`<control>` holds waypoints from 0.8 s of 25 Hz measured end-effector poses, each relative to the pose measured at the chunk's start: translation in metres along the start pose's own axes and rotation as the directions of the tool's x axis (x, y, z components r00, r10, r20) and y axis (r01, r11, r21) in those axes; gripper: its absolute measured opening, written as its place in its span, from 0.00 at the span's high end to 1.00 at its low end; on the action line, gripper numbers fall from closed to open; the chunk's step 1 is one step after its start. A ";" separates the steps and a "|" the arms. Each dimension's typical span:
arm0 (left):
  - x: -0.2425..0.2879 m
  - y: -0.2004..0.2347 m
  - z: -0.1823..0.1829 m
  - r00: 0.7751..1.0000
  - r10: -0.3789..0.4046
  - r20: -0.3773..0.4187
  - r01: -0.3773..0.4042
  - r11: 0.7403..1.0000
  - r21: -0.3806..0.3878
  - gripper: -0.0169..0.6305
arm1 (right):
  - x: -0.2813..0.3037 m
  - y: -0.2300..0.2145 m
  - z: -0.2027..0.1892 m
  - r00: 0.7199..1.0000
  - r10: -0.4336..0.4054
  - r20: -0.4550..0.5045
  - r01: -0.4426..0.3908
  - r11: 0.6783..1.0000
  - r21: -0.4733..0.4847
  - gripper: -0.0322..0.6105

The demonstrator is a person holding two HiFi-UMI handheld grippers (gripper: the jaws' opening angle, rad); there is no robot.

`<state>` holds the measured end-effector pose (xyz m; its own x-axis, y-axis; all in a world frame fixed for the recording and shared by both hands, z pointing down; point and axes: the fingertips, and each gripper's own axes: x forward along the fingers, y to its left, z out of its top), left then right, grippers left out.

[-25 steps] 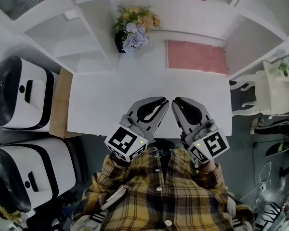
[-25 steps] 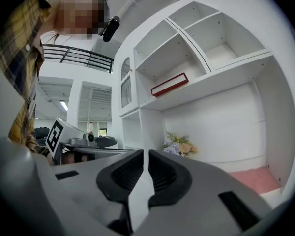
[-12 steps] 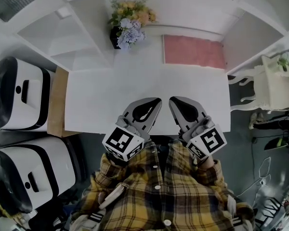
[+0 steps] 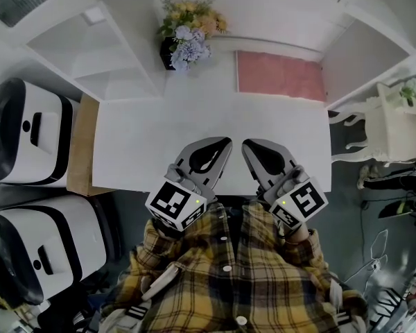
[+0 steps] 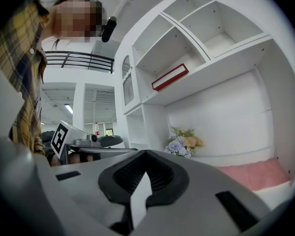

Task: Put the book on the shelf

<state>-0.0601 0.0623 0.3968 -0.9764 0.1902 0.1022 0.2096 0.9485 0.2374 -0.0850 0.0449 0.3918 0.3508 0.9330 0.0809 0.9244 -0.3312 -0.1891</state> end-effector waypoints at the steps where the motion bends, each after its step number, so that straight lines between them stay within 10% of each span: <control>1: 0.000 0.000 0.000 1.000 0.002 0.001 -0.002 1.000 0.000 0.94 | 0.001 0.001 0.000 1.000 0.006 0.001 -0.006 1.000 0.004 0.92; 20: 0.001 0.002 0.004 1.000 0.012 0.014 -0.012 1.000 0.008 0.94 | 0.007 0.003 0.007 0.999 0.038 0.003 -0.038 0.999 -0.016 0.92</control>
<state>-0.0607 0.0655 0.3932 -0.9744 0.2052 0.0914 0.2211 0.9480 0.2288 -0.0813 0.0512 0.3851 0.3852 0.9201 0.0710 0.9128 -0.3685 -0.1762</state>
